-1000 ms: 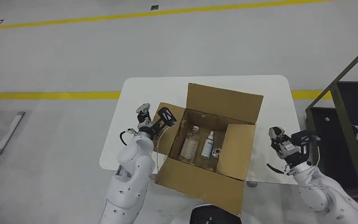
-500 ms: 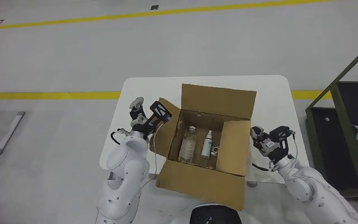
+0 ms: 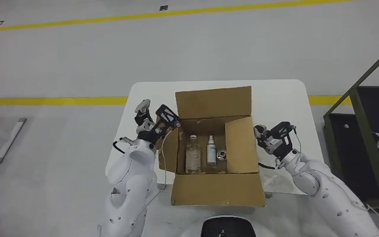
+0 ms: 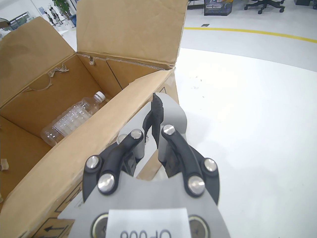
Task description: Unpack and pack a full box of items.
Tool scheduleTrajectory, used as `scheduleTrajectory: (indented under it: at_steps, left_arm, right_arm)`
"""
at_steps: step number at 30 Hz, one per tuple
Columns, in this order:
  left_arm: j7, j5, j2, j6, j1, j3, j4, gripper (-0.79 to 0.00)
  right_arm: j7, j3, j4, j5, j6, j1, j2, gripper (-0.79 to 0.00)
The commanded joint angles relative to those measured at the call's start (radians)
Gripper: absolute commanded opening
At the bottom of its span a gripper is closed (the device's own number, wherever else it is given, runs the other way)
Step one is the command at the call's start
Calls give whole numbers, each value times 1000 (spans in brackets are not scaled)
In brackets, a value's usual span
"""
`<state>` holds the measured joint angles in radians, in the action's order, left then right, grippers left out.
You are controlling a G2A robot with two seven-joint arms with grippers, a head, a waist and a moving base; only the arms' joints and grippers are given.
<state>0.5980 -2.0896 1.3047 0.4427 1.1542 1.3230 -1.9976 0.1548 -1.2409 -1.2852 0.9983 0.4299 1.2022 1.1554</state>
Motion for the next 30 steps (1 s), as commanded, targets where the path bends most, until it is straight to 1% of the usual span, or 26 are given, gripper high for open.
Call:
scheduleTrajectory:
  at_steps: [1, 4, 7, 11, 13, 18, 20, 26, 30]
  left_arm:
    - [-4, 91, 4, -1, 0, 10, -10, 0]
    - [6, 237, 11, -11, -1, 16, -22, 0]
    - [26, 407, 21, -32, -7, -2, -32, 0]
    - [80, 589, 35, -58, -18, -64, -16, 0]
    - [105, 685, 44, -93, -25, -104, -5, 0]
    - [178, 846, 60, -157, -47, -189, 51, 0]
    - [194, 842, 62, -160, -60, -202, 63, 0]
    - [194, 842, 62, -160, -60, -202, 63, 0]
    - [194, 842, 62, -160, -60, -202, 63, 0]
  right_arm:
    - [16, -4, 7, 0, 0, -1, 1, -785]
    - [45, -23, -2, 14, 1, 16, -3, -785]
    - [68, -55, -27, 31, -6, 51, -9, -785]
    - [88, -108, -74, 39, -24, 107, -18, -785]
    - [92, -133, -103, 45, -34, 137, -23, -785]
    - [93, -179, -144, 50, -54, 196, -29, -785]
    - [95, -194, -146, 50, -53, 205, -31, -785]
    - [114, -219, -193, 82, -61, 247, -34, -785]
    - [121, -233, -198, 94, -58, 261, -36, -785]
